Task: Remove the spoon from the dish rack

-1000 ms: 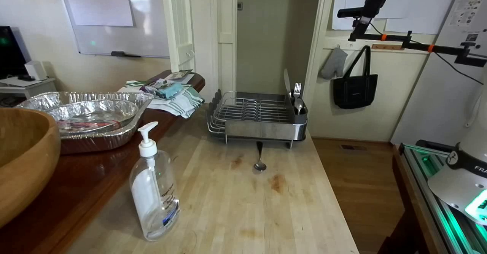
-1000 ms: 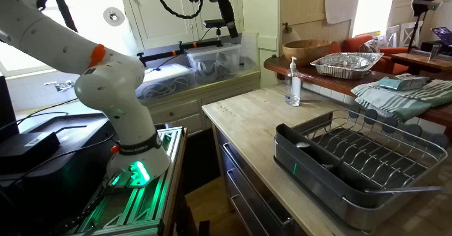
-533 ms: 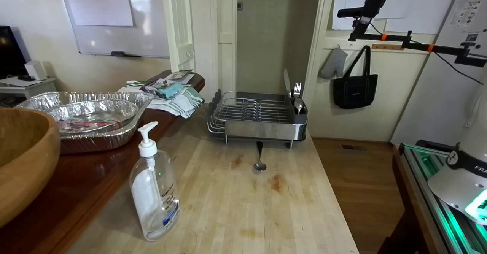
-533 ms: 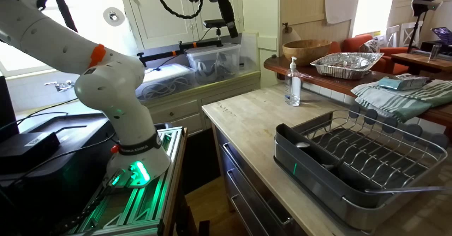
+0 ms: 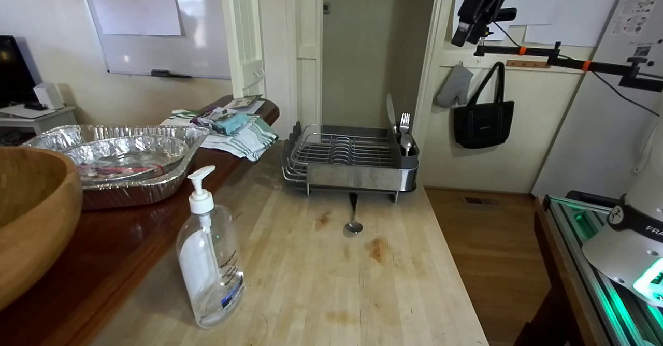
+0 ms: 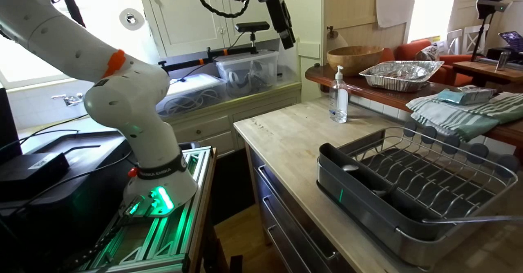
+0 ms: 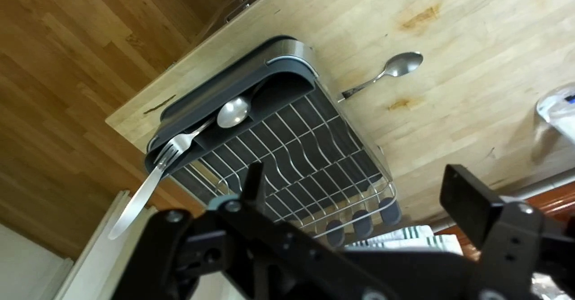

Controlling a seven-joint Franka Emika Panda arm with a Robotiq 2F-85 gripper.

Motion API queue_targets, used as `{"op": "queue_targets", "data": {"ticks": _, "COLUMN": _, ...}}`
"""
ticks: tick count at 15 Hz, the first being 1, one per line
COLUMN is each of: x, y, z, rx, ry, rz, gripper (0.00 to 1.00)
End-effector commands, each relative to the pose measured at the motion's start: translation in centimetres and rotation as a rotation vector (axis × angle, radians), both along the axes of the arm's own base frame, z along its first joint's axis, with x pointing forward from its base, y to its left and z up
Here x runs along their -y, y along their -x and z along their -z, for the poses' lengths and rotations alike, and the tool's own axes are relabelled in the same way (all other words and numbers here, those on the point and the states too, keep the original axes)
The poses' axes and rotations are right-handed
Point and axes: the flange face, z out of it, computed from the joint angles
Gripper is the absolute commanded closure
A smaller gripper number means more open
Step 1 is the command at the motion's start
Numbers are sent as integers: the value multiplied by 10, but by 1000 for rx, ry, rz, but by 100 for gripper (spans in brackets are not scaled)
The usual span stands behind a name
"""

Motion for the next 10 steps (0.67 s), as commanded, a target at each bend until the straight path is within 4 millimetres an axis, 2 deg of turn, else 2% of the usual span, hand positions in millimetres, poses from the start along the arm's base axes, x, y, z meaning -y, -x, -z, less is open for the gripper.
{"op": "queue_targets", "data": {"ticks": 1, "x": 35, "y": -36, "z": 19, "rx": 6, "ry": -83, "rz": 35, "gripper": 0}}
{"op": "queue_targets", "data": {"ticks": 6, "x": 75, "y": -67, "z": 55, "rx": -31, "ry": -116, "rz": -66, "gripper": 0}}
{"op": "queue_targets", "data": {"ticks": 10, "x": 101, "y": -81, "z": 85, "rx": -95, "ry": -96, "rz": -200, "gripper": 0}}
